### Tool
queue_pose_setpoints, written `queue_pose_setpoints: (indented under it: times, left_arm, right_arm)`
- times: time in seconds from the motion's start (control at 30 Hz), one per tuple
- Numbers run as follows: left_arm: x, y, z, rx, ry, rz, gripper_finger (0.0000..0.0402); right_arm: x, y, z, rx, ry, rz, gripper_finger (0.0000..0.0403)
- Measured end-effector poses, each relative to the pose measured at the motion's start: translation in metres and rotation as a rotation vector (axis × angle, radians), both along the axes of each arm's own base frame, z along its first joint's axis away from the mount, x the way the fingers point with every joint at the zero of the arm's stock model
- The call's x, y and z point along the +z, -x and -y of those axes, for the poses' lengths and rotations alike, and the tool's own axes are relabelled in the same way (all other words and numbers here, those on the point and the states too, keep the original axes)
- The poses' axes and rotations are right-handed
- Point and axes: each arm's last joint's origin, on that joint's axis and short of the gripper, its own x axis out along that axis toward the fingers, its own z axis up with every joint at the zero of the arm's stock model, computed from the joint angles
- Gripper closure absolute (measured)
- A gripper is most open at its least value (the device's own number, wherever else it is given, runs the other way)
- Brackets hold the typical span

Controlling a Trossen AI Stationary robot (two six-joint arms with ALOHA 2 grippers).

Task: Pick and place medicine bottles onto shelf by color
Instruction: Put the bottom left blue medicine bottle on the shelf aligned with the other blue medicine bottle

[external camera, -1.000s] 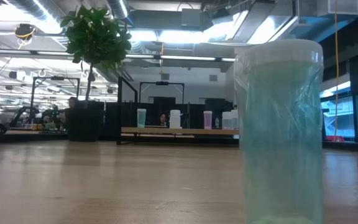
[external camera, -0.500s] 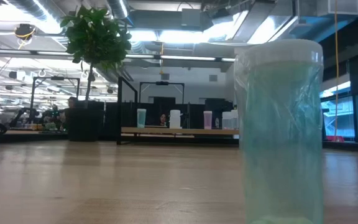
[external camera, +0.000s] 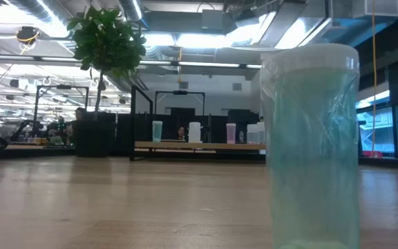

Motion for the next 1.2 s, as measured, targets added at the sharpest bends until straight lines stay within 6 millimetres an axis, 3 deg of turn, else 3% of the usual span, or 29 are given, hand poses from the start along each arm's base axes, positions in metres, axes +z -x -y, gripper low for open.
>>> queue_pose_setpoints:
  times: [0.17, 0.53, 0.83, 1.2]
  left_arm:
    - [0.000, 0.000, 0.000, 0.005, 0.003, 0.002, 0.0314]
    - [0.010, -0.008, -0.006, 0.046, 0.015, 0.041, 0.0311]
    - [0.032, -0.033, -0.026, 0.049, 0.015, 0.094, 0.0309]
    - [0.058, -0.076, -0.070, 0.124, -0.016, 0.167, 0.0308]
  right_arm:
    - [0.000, 0.000, 0.000, 0.000, 0.000, 0.000, 0.0198]
    - [0.000, 0.000, 0.000, 0.001, 0.001, 0.000, 0.0198]
    - [0.000, 0.000, 0.000, 0.002, 0.003, 0.000, 0.0198]
    - [0.000, 0.000, 0.000, 0.002, 0.004, -0.001, 0.0198]
